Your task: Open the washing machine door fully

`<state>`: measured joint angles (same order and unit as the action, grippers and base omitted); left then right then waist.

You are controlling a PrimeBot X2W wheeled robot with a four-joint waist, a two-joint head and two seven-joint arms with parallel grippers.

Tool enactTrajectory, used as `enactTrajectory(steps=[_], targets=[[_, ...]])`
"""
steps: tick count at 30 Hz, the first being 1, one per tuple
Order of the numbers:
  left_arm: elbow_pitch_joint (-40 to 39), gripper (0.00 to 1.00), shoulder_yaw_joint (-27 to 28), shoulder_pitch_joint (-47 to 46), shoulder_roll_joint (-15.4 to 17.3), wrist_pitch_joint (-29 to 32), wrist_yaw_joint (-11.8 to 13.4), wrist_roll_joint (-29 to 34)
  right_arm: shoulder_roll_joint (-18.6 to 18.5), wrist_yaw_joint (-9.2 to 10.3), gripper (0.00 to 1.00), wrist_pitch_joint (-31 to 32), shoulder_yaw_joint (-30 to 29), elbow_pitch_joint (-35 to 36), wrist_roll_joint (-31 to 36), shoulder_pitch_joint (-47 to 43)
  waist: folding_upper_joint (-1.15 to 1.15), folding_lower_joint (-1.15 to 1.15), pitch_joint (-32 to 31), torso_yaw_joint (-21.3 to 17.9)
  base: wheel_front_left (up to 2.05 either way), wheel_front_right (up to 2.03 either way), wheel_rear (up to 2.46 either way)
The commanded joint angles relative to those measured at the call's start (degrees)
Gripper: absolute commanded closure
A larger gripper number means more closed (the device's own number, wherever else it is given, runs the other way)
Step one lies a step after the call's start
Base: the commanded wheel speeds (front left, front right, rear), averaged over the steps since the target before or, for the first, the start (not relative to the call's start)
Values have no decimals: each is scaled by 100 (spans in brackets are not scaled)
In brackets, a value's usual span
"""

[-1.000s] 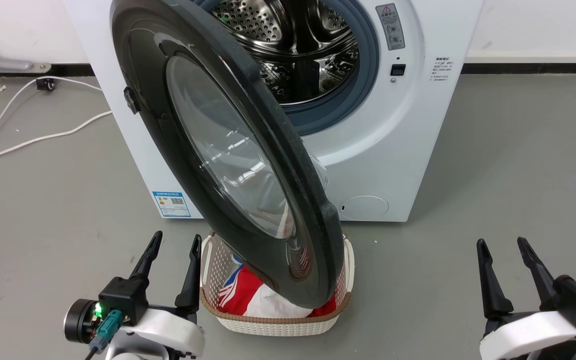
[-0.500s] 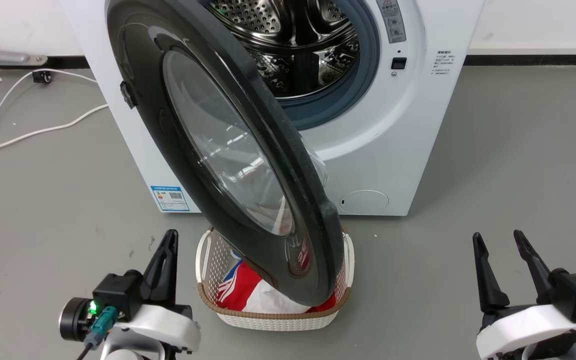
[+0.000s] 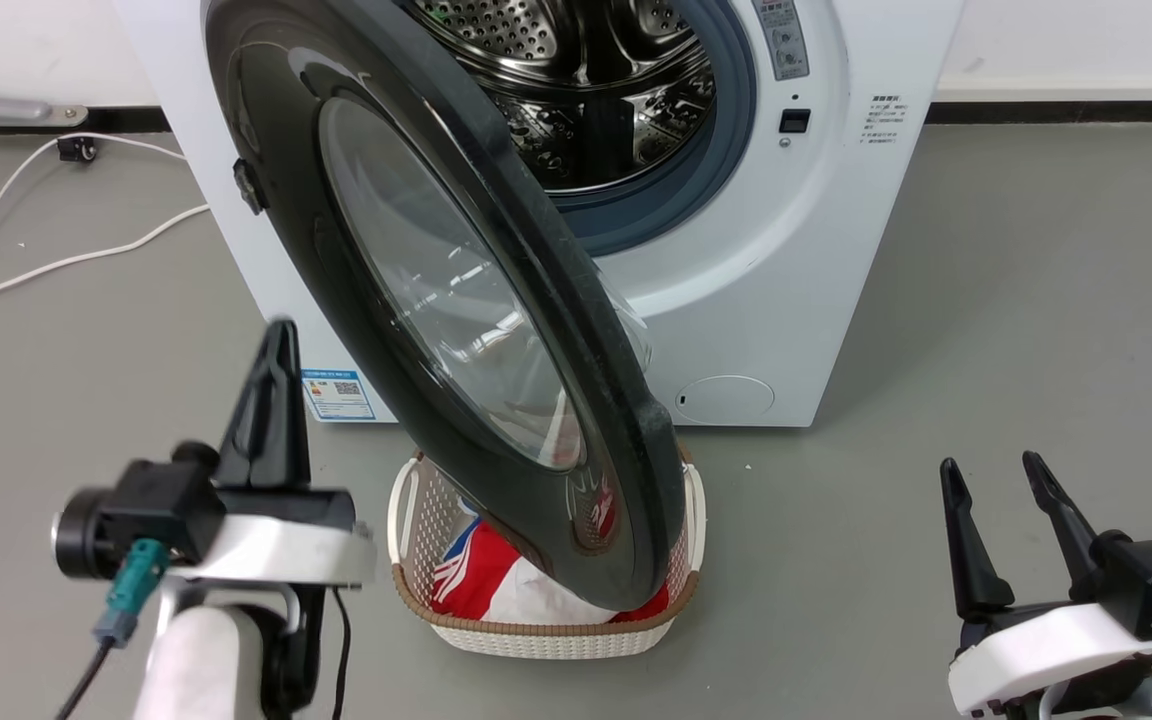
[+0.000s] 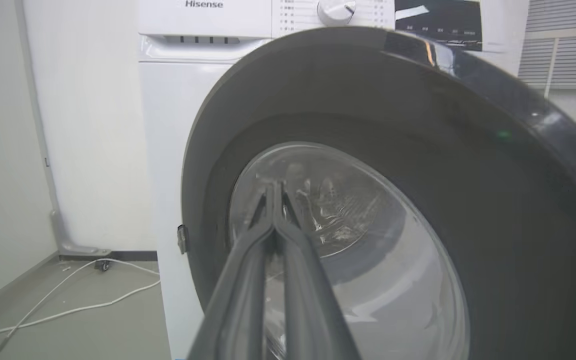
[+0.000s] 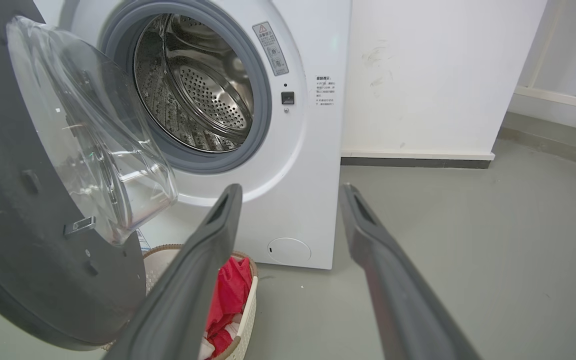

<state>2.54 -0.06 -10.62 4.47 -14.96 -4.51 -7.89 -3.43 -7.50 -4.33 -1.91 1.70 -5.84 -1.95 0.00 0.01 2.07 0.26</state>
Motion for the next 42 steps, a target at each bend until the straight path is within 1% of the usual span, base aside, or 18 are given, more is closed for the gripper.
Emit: enactTrajectory(steps=[1, 6, 10, 14, 18, 22, 26, 30, 35, 39, 42], targets=[[-114, 100, -6, -76, -18, 13, 41, -26, 20, 1, 0, -27, 7, -8, 24, 81, 0, -1, -7, -6, 0, 0, 0], [-939, 100, -219, -347, -60, 109, 138, 30, 25, 1, 0, -24, 25, -16, 24, 82, 0, -1, -8, -34, 0, 0, 0], [-1636, 100, -525, -559, -92, 176, 136, -35, 28, 1, 0, -14, 42, -21, 15, 89, 0, -1, -1, -76, 0, 0, 0], [-2085, 100, -1039, -736, -119, 406, 70, -90, 30, 1, 0, -11, 56, -34, -7, 113, 0, -1, 21, -117, 0, 0, 0], [-2226, 100, -1735, -842, -143, 703, 2, -302, 32, 1, 0, -14, 77, -44, -18, 149, 0, -1, 58, -155, 0, 0, 0], [-2076, 100, -2501, -876, -153, 1008, -76, -693, 35, 1, 0, -10, 88, -81, -35, 173, 0, -1, 82, -185, 0, 0, 0], [-1896, 100, -3133, -831, -154, 1334, -143, -921, 36, 1, 0, -34, 74, -120, -49, 170, 0, -1, 104, -194, 0, 0, 0], [-1708, 100, -3701, -681, -155, 1648, -187, -1109, 39, 1, 0, -55, 53, -150, -68, 158, 0, -1, 114, -188, 0, 0, 0], [-1371, 100, -4281, -480, -142, 2102, -230, -1317, 43, 1, 0, -68, 47, -171, -78, 194, 0, -1, 167, -187, 0, 0, 0], [-955, 100, -4458, -367, -73, 2235, -224, -1336, 46, 1, 0, -77, 52, -202, -83, 228, 0, -1, 208, -196, 0, 0, 0], [-591, 100, -4360, -364, -60, 2145, -82, -1286, 49, 1, 0, -90, 57, -225, -90, 239, 0, -1, 236, -214, 0, 0, 0]])
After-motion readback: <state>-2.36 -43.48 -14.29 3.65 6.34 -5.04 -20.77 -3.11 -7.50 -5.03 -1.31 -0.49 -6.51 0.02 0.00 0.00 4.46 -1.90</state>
